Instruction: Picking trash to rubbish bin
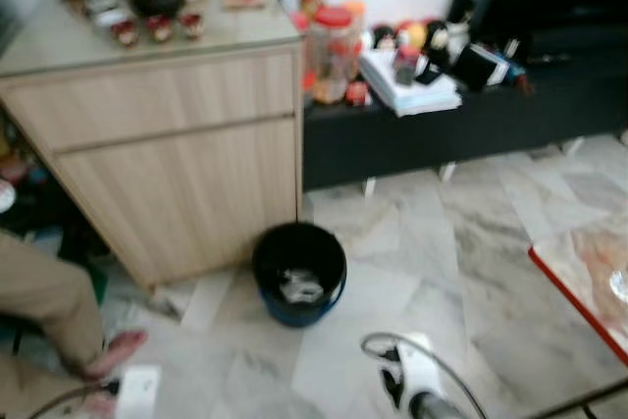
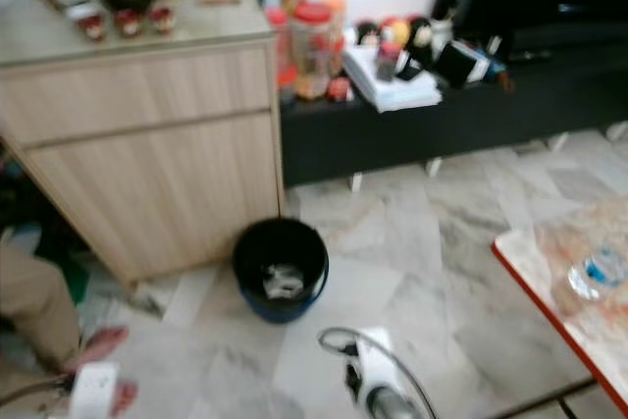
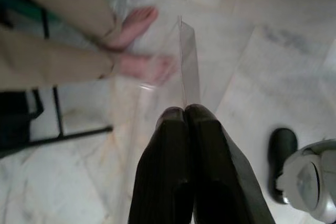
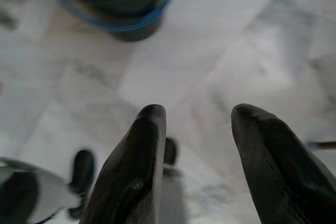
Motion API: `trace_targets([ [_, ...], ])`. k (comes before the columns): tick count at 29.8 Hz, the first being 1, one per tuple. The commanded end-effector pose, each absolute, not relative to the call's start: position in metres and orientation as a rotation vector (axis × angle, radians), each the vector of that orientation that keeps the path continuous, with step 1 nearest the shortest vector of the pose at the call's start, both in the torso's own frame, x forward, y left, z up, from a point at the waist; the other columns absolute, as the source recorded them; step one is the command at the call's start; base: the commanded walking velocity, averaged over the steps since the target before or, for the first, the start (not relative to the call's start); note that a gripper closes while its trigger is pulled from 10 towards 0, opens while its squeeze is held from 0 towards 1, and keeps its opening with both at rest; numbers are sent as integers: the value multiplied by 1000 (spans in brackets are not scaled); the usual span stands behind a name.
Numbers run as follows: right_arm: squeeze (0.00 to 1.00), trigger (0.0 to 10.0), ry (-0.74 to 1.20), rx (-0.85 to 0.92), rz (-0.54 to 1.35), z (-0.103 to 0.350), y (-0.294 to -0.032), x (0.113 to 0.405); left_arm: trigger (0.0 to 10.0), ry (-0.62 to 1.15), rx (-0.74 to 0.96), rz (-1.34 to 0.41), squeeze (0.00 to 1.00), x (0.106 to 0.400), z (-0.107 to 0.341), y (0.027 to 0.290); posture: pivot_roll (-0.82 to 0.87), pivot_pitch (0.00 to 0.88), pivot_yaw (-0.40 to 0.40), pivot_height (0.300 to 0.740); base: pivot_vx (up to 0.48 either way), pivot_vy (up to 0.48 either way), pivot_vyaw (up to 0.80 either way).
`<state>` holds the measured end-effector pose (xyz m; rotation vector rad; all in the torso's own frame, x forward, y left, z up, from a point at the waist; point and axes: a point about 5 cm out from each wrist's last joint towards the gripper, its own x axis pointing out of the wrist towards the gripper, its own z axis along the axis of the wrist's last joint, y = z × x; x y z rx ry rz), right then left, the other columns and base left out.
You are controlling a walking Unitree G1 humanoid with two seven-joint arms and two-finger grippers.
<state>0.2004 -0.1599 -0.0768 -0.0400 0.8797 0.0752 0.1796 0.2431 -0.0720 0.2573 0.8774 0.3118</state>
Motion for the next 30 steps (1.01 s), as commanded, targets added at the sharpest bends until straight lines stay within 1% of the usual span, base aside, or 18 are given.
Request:
trace_targets([
  [1, 0, 10000, 874, -27, 88, -76, -151, 203, 10000, 892, 280, 332, 0, 174, -72, 253, 141, 142, -26, 740, 386, 0, 0],
  [19, 0, 10000, 884, 25, 41, -77, -152, 201, 10000, 887, 284, 336, 0, 175, -71, 256, 140, 169, -15, 740, 388, 0, 0],
  [21, 0, 10000, 883, 34, 43, -77, -152, 201, 10000, 882, 283, 336, 0, 176, -70, 256, 142, 169, -16, 740, 388, 0, -650],
  [22, 0, 10000, 884, 32, 44, -77, -152, 200, 10000, 879, 283, 335, 0, 177, -69, 255, 142, 171, -16, 740, 386, 0, -800],
  [28, 0, 10000, 879, 16, 53, -77, -150, 201, 10000, 858, 281, 329, 0, 184, -66, 254, 145, 171, -16, 740, 387, 0, 0],
  [30, 0, 10000, 872, -16, 75, -76, -149, 202, 10000, 853, 281, 325, 0, 186, -66, 253, 142, 170, -15, 740, 388, 0, 0],
])
